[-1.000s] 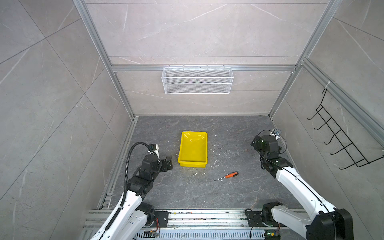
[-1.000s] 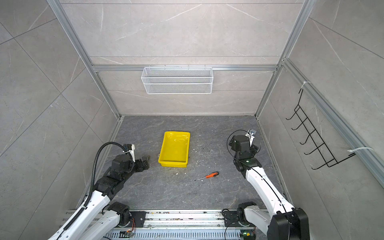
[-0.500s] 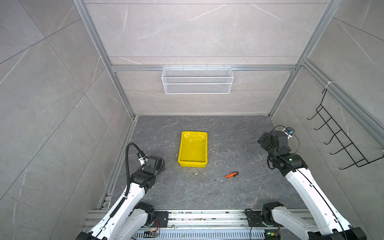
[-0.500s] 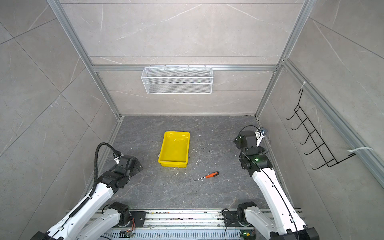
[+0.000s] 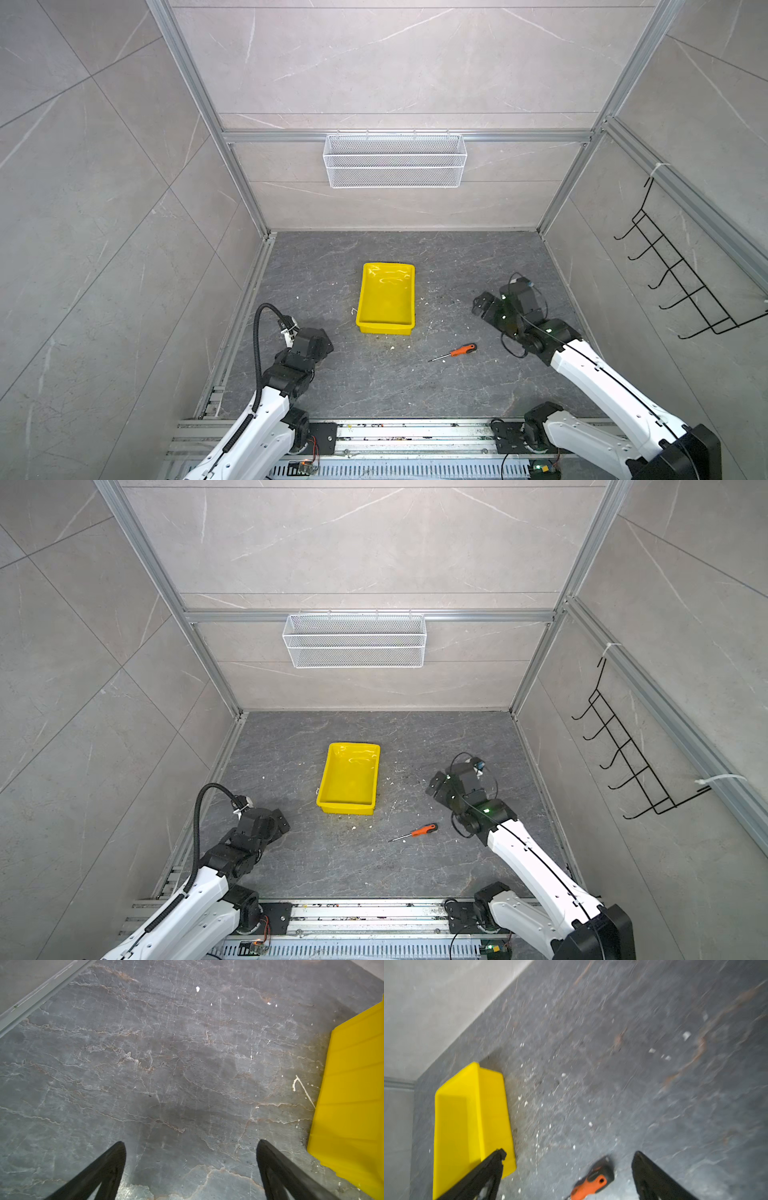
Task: Put the screwdriver in the bin
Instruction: 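Lower the open right gripper over the screwdriver's orange handle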
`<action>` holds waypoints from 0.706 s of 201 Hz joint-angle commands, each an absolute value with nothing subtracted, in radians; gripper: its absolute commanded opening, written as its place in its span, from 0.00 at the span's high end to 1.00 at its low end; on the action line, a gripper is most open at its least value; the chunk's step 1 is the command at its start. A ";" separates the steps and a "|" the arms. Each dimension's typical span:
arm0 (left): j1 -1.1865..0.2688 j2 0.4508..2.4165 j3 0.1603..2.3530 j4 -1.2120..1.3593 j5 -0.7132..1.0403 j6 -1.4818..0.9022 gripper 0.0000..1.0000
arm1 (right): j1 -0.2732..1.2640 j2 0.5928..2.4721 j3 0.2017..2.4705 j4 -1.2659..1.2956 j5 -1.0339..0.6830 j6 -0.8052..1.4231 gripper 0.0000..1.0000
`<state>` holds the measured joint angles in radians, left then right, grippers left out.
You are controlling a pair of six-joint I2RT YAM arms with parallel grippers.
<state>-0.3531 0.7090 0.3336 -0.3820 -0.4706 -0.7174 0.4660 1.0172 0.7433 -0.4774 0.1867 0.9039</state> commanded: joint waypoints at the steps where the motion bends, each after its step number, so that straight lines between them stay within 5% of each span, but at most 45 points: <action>1: -0.353 0.726 0.355 -0.353 -0.496 -0.728 0.00 | 0.515 0.999 0.681 -0.528 0.245 1.104 0.05; 91: -0.353 0.767 0.361 -0.336 -0.480 -0.723 0.00 | 0.515 1.236 0.648 -0.493 0.134 1.282 0.19; 142: -0.354 0.861 0.411 -0.354 -0.451 -0.715 0.00 | 0.518 1.217 0.573 -0.430 0.128 1.367 0.25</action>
<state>-0.3531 0.8330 0.3515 -0.3523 -0.4679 -0.7216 0.5121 1.2304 0.6109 -0.4683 0.1238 1.3056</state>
